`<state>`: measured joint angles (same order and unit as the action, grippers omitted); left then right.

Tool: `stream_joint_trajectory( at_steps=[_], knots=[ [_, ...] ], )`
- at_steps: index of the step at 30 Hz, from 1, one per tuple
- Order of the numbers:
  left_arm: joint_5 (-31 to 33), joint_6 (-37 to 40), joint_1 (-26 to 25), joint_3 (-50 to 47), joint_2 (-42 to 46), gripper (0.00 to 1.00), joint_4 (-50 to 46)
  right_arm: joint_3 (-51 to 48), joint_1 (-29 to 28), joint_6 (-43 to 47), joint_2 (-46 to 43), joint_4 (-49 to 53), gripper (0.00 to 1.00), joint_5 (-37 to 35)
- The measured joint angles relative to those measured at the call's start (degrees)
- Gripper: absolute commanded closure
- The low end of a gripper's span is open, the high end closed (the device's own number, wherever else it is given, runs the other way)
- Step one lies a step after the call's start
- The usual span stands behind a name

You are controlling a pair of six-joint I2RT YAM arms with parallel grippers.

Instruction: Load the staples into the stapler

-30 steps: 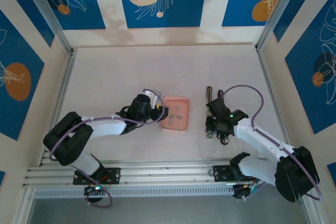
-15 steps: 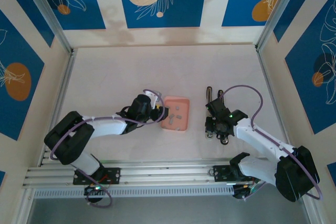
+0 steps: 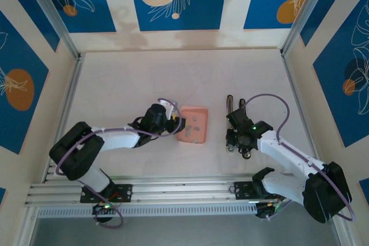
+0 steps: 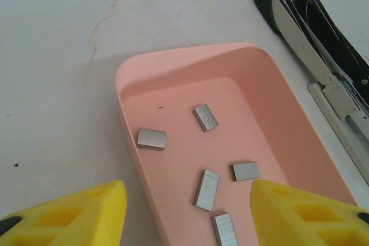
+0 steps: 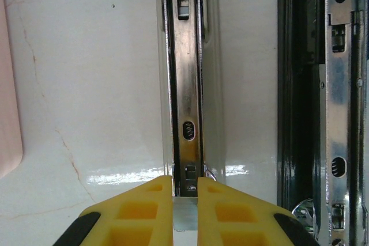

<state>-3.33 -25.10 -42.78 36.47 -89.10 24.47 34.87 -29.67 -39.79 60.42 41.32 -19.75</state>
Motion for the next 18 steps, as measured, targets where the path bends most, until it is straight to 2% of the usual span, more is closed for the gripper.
stream_joint_trajectory(
  at_steps=[18],
  knots=[
    [-0.02,-0.02,-0.15,0.00,-0.76,0.42,0.17,0.15,0.72,0.02,-2.12,0.68,0.85,-0.85]
  ],
)
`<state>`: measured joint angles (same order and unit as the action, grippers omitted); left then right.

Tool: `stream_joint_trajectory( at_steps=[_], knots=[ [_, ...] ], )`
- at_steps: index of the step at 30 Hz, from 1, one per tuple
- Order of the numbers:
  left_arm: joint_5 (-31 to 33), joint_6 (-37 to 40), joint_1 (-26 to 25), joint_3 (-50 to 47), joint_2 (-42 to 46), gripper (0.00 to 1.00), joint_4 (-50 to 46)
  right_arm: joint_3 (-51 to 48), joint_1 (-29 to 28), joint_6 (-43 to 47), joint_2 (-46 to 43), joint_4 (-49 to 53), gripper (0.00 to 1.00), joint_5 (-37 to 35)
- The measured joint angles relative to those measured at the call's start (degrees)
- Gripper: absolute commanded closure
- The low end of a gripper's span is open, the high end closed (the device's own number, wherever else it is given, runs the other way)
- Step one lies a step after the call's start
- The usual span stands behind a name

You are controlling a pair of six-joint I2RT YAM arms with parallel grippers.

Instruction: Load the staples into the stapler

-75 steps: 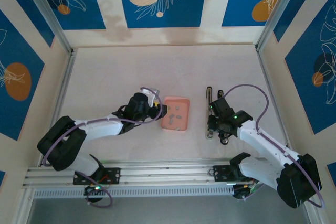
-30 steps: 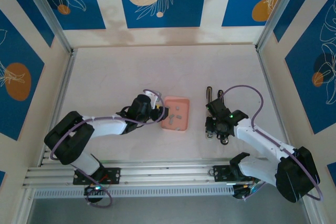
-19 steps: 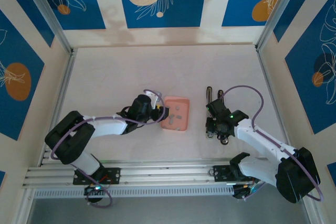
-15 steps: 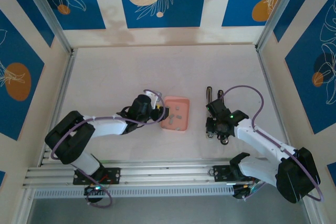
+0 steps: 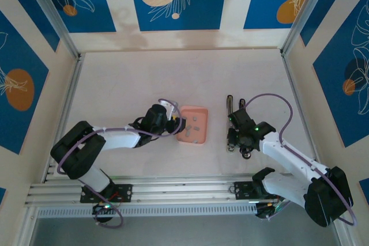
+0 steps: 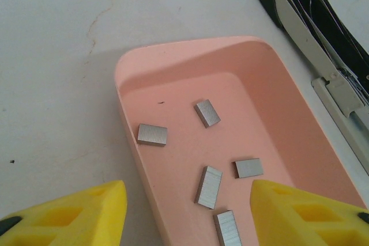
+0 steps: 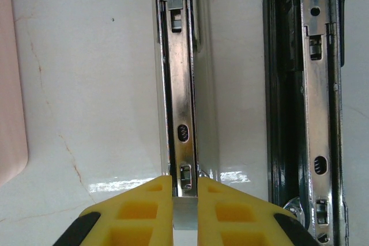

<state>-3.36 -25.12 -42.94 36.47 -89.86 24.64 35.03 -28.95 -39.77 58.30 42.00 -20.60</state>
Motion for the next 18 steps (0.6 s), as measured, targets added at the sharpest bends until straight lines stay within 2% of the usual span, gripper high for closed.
stream_joint_trajectory(
  at_steps=[18],
  knots=[
    [0.00,0.00,-0.11,0.00,-0.17,0.42,0.04,0.02,0.15,0.22,1.97,-0.85,0.85,0.04]
  ],
)
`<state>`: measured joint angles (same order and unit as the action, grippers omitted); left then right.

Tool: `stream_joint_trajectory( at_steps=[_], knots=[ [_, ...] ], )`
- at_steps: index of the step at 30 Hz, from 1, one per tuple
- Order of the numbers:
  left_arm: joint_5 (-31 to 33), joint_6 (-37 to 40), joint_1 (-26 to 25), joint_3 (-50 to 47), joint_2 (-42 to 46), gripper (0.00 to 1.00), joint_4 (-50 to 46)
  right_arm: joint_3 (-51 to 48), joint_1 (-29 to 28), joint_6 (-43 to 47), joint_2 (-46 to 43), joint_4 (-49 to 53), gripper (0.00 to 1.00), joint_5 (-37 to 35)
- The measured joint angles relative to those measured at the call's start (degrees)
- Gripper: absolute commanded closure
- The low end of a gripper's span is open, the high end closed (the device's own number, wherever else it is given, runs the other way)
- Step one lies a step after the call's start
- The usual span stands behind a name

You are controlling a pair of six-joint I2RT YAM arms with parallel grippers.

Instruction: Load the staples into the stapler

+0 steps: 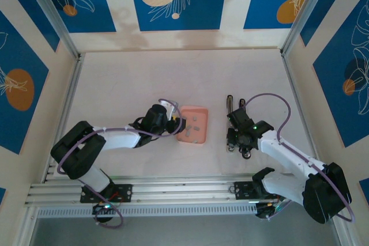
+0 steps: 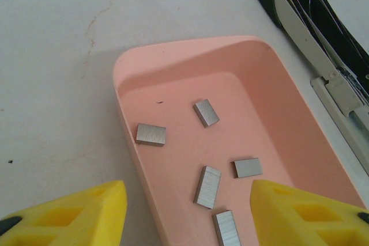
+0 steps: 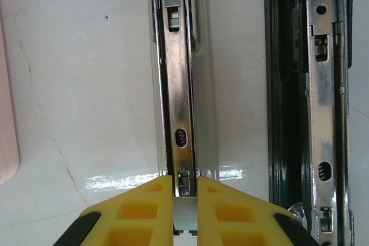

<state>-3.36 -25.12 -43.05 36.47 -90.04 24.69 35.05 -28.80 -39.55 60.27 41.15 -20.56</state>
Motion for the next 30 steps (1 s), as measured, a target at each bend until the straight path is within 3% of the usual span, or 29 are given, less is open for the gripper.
stream_joint_trajectory(
  at_steps=[30],
  knots=[
    [-0.02,0.00,-0.13,0.46,-1.14,0.42,0.07,0.00,-0.68,0.46,1.09,-1.36,0.86,1.31]
  ],
)
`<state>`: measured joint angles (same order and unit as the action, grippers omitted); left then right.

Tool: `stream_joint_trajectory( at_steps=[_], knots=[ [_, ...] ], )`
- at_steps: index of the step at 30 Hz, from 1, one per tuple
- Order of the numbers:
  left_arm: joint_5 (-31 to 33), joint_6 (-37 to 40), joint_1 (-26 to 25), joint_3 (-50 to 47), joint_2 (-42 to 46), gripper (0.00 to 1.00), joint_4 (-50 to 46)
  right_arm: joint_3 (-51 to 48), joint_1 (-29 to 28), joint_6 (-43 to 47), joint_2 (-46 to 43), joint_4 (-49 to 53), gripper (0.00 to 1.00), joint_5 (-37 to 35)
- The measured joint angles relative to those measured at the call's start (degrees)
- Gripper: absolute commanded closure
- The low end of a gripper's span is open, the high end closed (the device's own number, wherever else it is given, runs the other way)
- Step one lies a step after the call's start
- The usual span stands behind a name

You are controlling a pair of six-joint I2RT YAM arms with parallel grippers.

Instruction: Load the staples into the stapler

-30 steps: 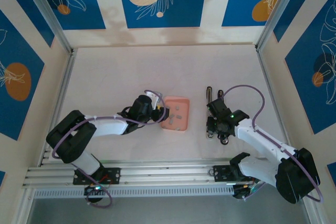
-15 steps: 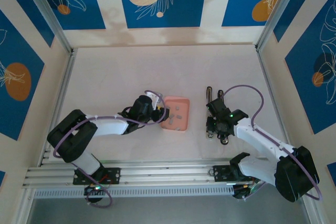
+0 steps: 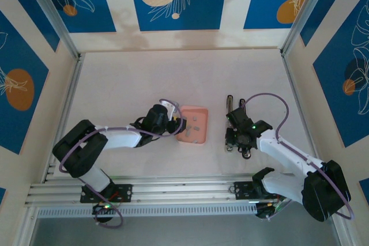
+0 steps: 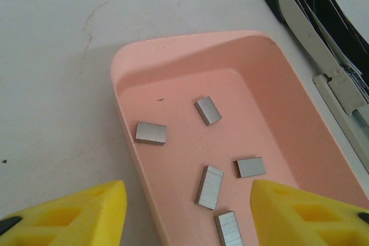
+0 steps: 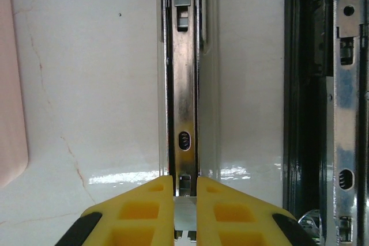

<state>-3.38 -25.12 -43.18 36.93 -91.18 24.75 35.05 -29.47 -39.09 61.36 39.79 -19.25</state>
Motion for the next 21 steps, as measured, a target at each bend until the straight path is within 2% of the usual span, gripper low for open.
stream_joint_trajectory(
  at_steps=[21],
  knots=[
    [-0.20,0.00,-0.09,0.11,-0.09,0.42,0.11,0.00,-1.92,0.61,-2.75,-1.51,0.86,-0.09]
  ],
)
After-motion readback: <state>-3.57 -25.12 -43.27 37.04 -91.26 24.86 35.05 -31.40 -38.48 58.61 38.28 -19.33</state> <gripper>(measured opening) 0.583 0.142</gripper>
